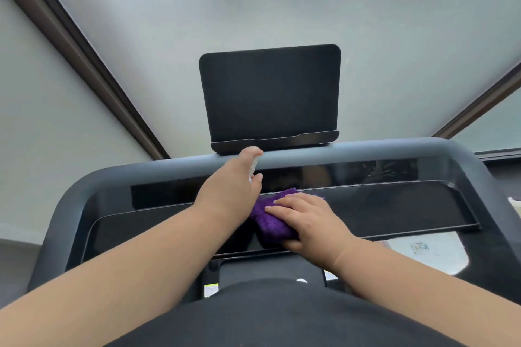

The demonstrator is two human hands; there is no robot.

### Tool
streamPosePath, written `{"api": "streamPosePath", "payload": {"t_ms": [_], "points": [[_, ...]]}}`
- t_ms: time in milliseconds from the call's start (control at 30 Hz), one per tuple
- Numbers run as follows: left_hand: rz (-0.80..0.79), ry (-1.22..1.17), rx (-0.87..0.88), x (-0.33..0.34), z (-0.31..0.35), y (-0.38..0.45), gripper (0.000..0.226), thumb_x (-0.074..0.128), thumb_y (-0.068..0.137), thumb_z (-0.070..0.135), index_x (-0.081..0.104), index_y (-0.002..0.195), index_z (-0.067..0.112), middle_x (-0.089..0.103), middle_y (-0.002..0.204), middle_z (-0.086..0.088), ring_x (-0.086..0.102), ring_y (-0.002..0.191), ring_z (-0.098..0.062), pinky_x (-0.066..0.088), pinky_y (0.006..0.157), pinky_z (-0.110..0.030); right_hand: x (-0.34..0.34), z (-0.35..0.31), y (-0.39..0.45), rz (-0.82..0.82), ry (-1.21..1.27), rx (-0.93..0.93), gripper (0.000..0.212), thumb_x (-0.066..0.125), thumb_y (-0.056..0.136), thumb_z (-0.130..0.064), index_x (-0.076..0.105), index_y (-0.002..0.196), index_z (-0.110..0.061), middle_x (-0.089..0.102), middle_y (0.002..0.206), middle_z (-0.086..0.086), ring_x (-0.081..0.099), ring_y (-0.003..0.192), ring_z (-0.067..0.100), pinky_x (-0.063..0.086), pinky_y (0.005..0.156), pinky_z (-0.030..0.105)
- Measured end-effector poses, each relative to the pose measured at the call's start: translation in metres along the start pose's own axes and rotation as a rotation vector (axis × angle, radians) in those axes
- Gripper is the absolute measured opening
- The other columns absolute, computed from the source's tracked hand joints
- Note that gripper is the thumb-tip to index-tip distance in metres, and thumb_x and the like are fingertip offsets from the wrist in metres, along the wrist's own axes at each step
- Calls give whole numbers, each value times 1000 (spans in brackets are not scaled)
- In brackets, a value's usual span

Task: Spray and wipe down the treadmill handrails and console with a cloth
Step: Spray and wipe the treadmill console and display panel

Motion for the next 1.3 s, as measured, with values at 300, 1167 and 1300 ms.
{"api": "streamPosePath", "payload": {"t_ms": [300,1167,1300], "points": [[-14,141,-108,25,11,28,34,47,98,32,34,130,35,58,88,8,52,70,-12,43,67,-24,6,14,-1,-50,44,-72,65,63,75,-61,55,135,-38,62,130,-11,55,123,20,46,101,42],[-18,164,-6,30,51,34,38,51,96,37,31,127,45,62,111,7,64,91,-18,51,77,-31,-17,31,3,-182,88,-283,60,52,79,-53,50,136,-33,64,123,-8,61,108,22,53,85,40],[-77,180,33,58,79,51,36,49,96,36,33,128,41,62,105,3,62,85,-20,52,75,-35,-29,43,-11,-181,122,-279,60,55,77,-51,48,134,-33,66,120,-7,62,102,22,54,78,39]]}}
Point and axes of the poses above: each hand's wrist, its own y-axis towards the middle knuckle, its own x-axis out of the palm, z = x × y, the point moved 5 cm from there along y, towards the middle knuckle
